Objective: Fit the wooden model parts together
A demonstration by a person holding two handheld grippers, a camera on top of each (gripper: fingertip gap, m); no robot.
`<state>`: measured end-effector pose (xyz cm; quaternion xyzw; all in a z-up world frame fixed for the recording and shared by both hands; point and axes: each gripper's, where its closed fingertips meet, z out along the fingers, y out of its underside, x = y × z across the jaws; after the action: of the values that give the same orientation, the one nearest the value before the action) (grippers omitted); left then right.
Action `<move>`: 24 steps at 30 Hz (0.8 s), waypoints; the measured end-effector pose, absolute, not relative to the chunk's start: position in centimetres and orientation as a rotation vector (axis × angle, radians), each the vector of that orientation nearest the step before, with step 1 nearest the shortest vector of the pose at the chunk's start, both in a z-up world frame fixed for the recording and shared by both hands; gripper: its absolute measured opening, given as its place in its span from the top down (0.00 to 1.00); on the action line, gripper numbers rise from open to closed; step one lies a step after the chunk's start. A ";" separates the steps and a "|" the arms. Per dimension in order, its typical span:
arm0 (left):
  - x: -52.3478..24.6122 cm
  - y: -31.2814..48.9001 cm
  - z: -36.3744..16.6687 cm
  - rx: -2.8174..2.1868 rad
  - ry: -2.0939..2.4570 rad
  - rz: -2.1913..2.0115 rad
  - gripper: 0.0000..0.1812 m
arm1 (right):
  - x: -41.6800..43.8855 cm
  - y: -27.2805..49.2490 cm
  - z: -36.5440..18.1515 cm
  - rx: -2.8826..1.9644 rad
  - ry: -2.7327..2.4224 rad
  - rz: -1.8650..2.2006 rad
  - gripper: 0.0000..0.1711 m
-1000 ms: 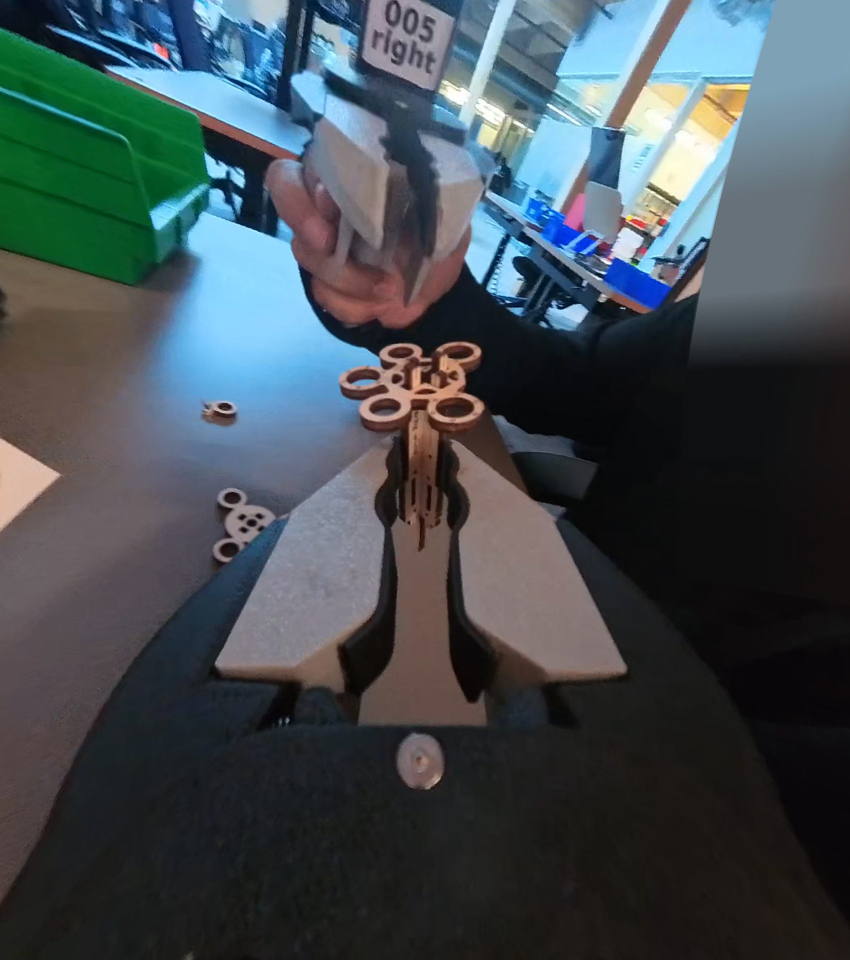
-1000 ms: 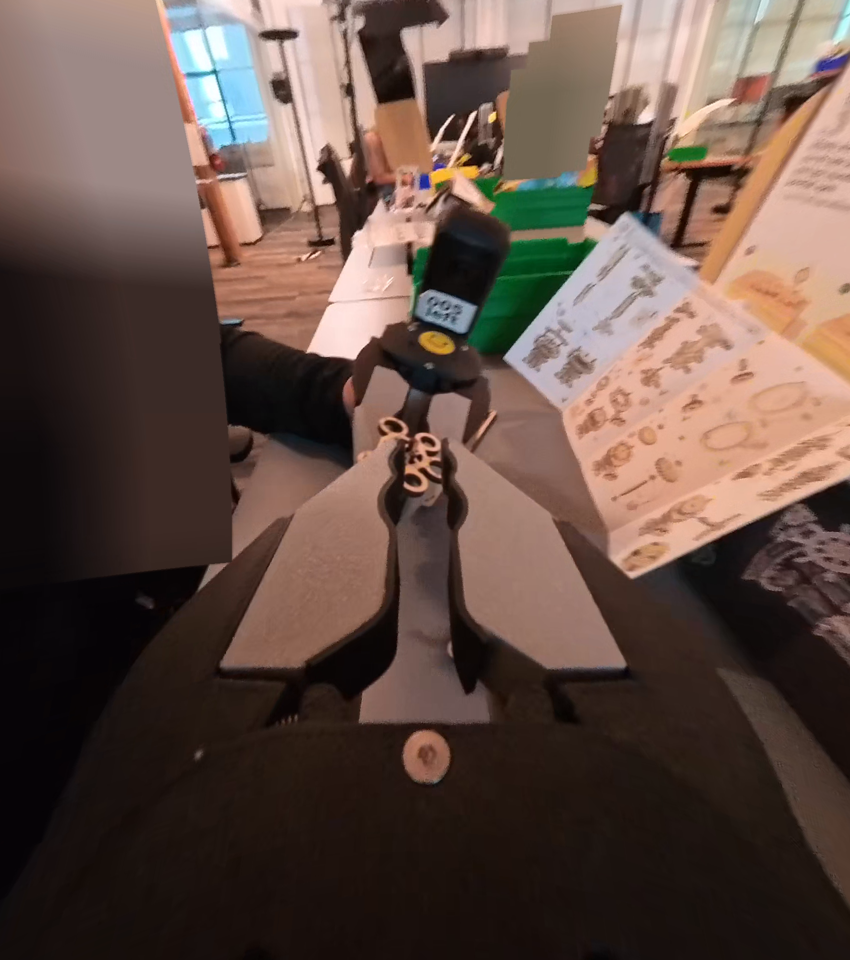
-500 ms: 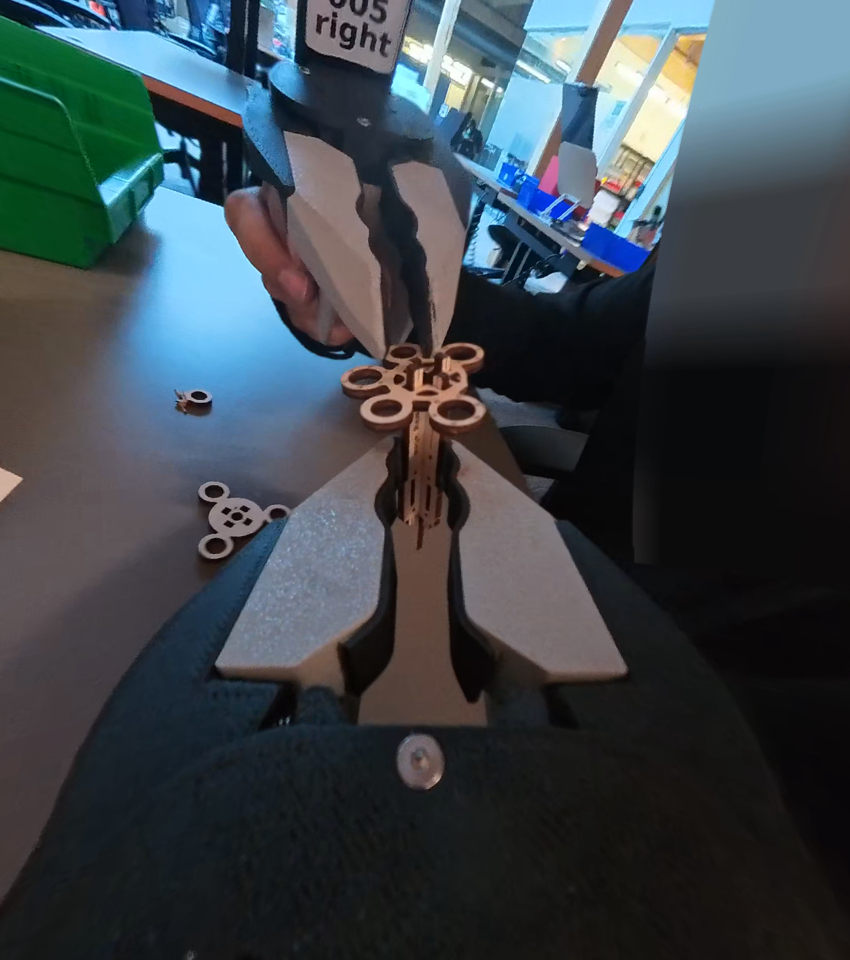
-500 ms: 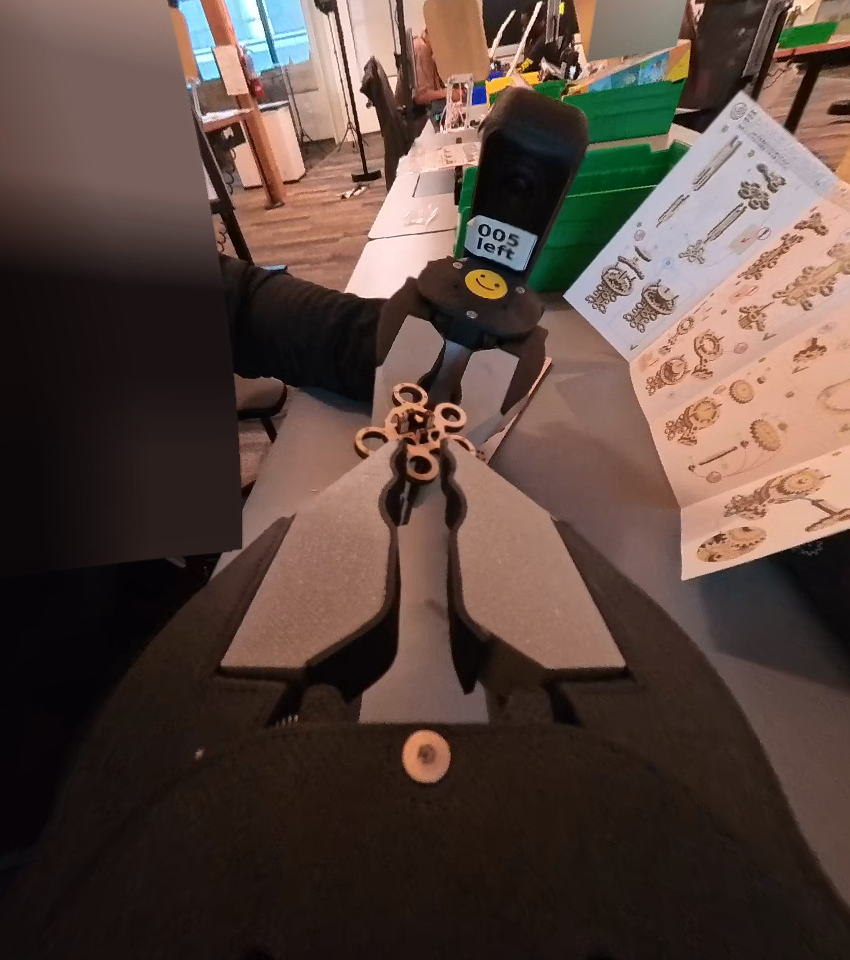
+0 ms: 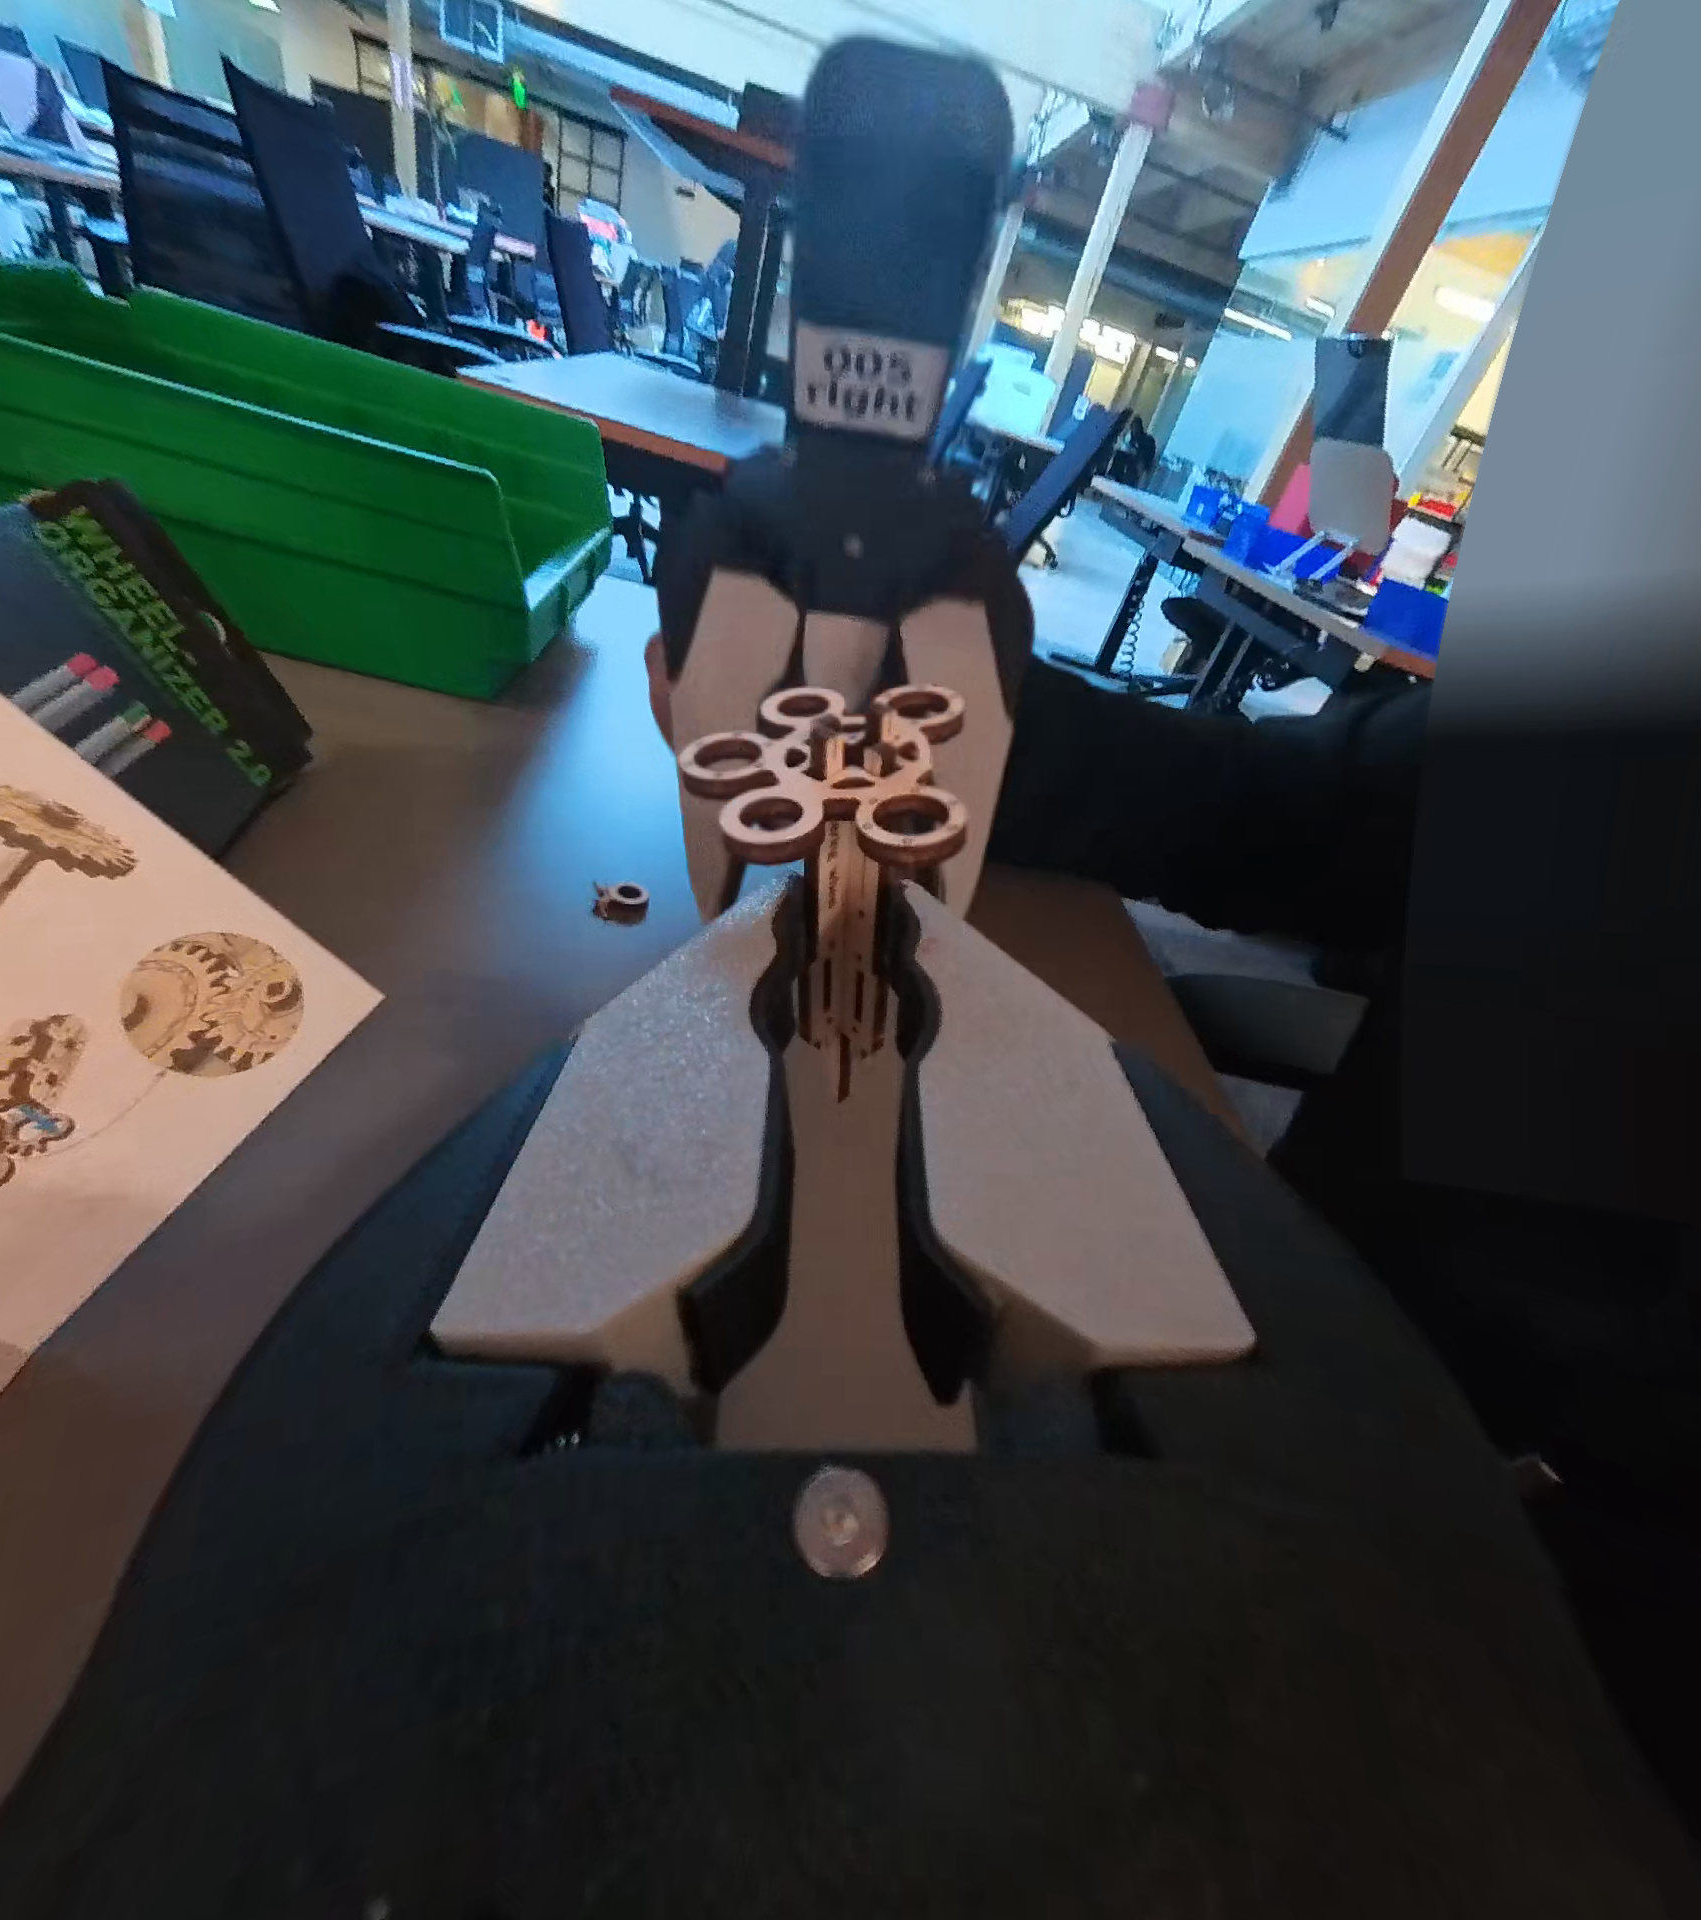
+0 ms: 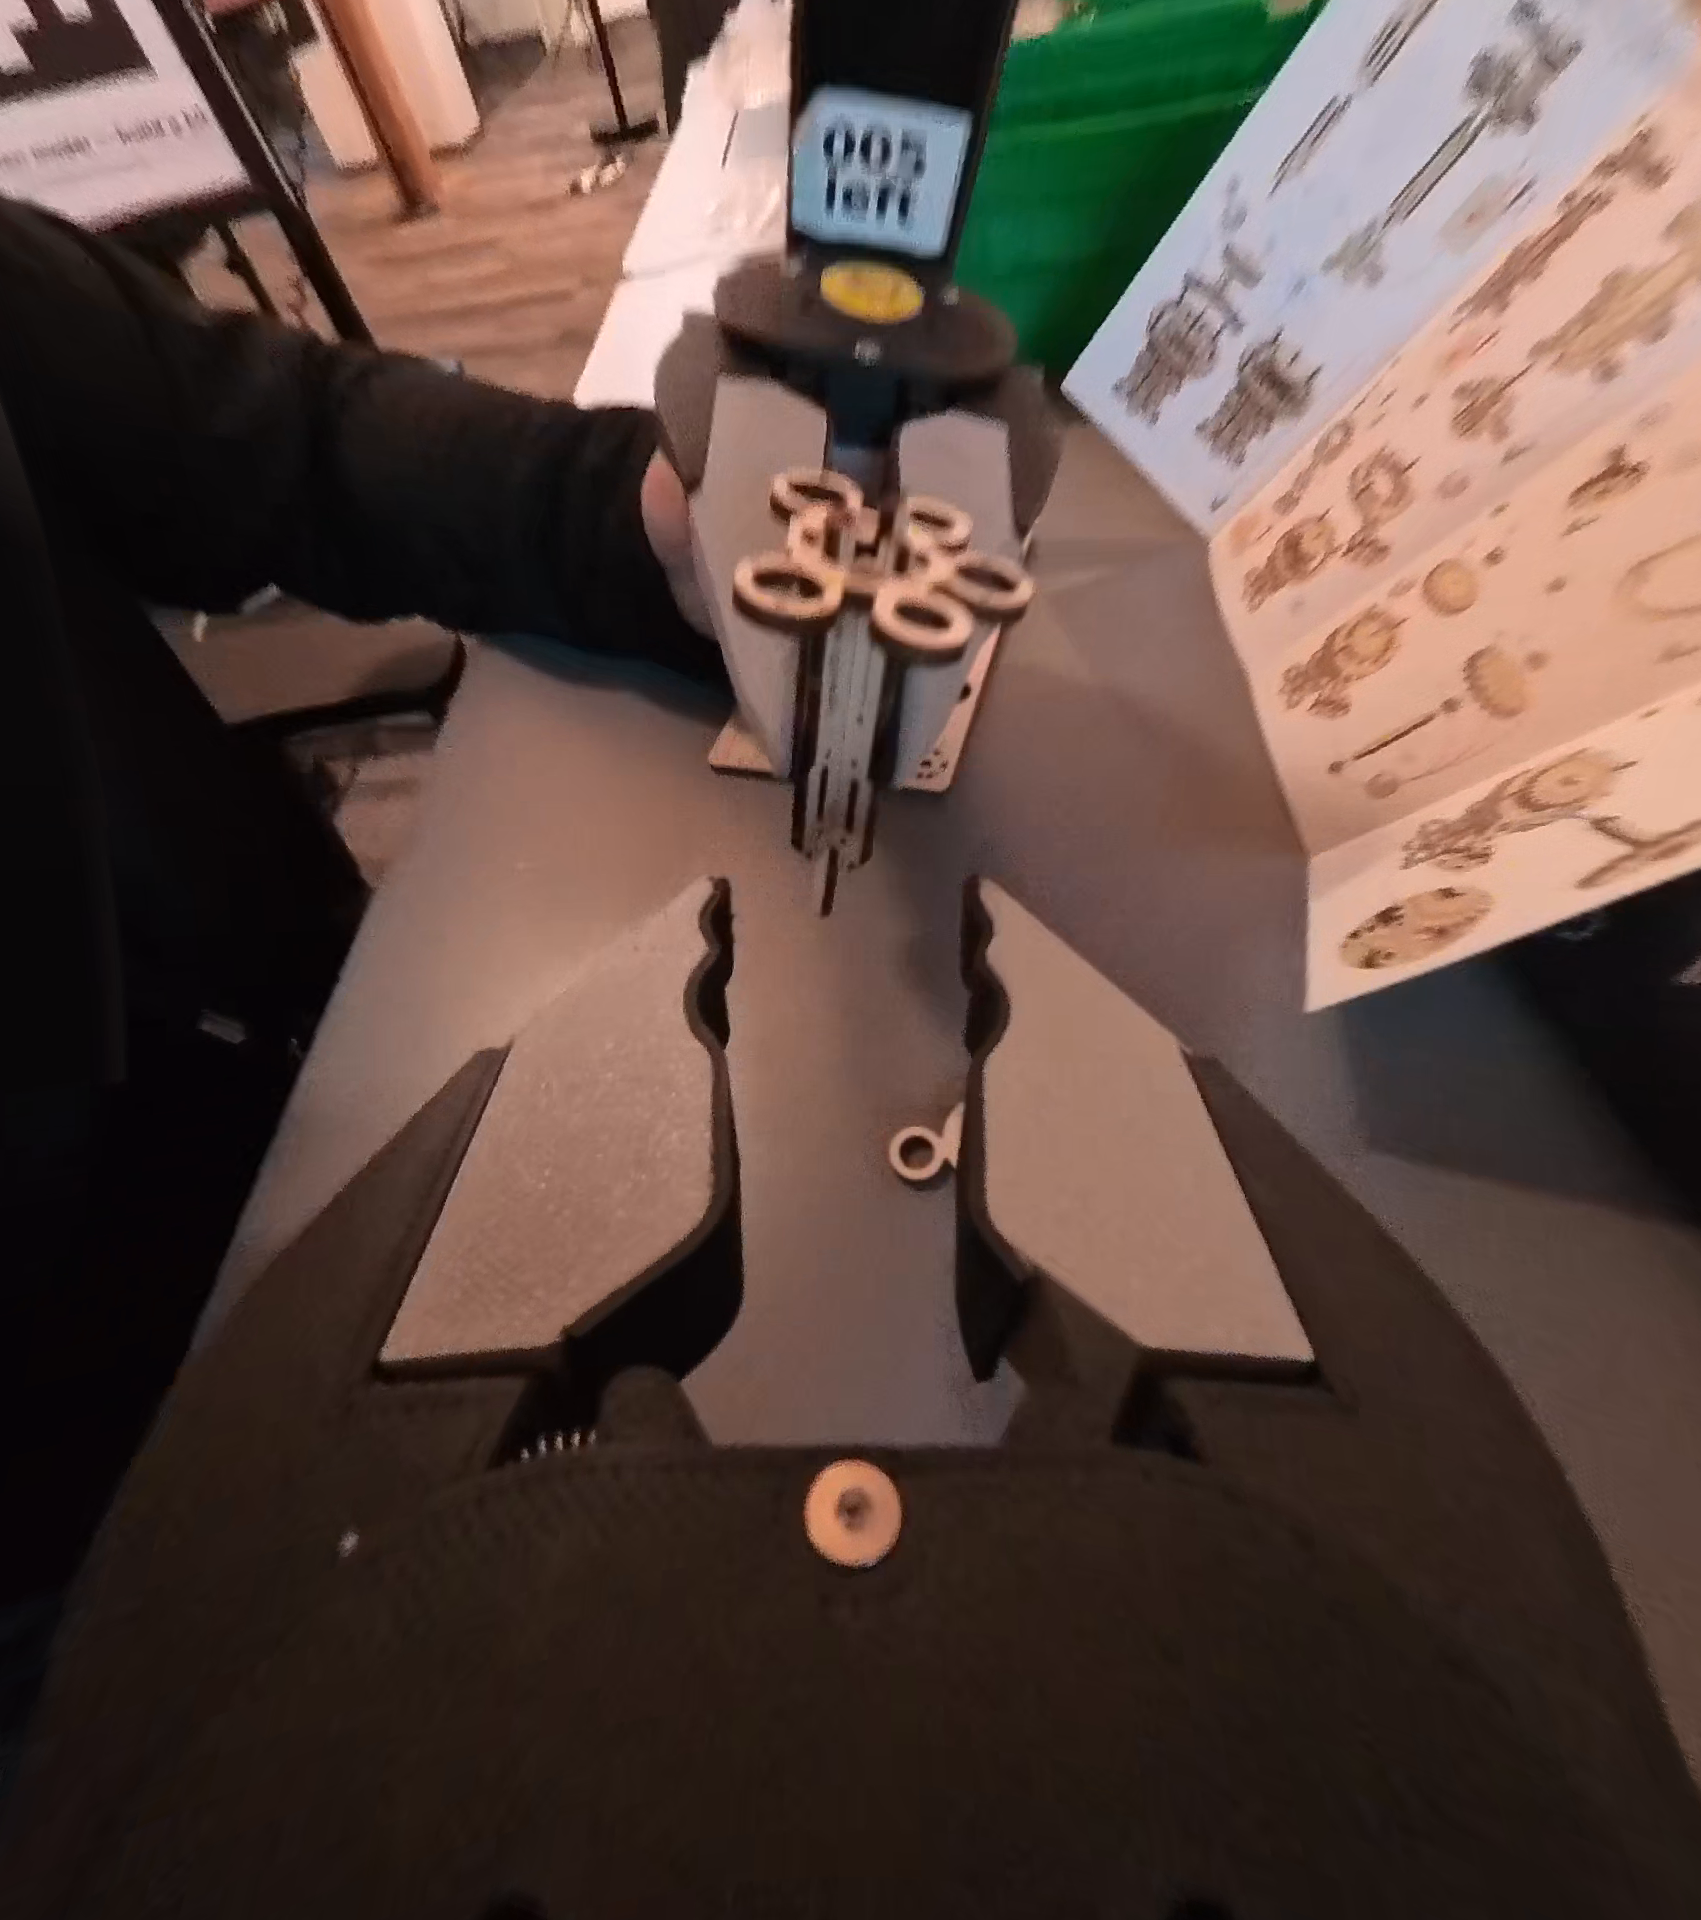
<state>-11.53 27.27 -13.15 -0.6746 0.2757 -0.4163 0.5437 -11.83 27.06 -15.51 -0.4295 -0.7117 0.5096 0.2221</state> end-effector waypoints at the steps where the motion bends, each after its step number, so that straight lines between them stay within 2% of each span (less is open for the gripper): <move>1: -11.6 27.3 -12.8 -1.587 0.644 -0.991 0.93 | -12.1 26.6 -16.3 -1.189 -1.992 1.372 0.77; 4: -11.5 27.3 -12.2 -1.563 0.629 -0.993 0.93 | -13.1 25.5 -17.7 -1.202 -2.022 1.321 0.81; 7: -11.3 27.3 -12.4 -1.566 0.645 -0.970 0.93 | -13.5 24.8 -17.7 -1.213 -2.004 1.373 0.98; 13: -11.2 27.3 -12.4 -1.585 0.637 -0.972 0.93 | -13.6 24.9 -17.4 -1.243 -1.975 1.445 1.00; 20: -11.0 26.9 -12.2 -1.581 0.654 -1.007 0.85 | -13.7 24.9 -17.3 -1.269 -1.958 1.498 1.00; 24: -10.9 26.6 -12.3 -1.587 0.681 -1.010 0.84 | -13.6 24.7 -17.4 -1.249 -1.976 1.478 1.00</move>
<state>-10.91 26.60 -12.30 -0.6677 0.2863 -0.4248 0.5401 -13.58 24.67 -17.42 -0.4436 -0.7019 0.5250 0.1866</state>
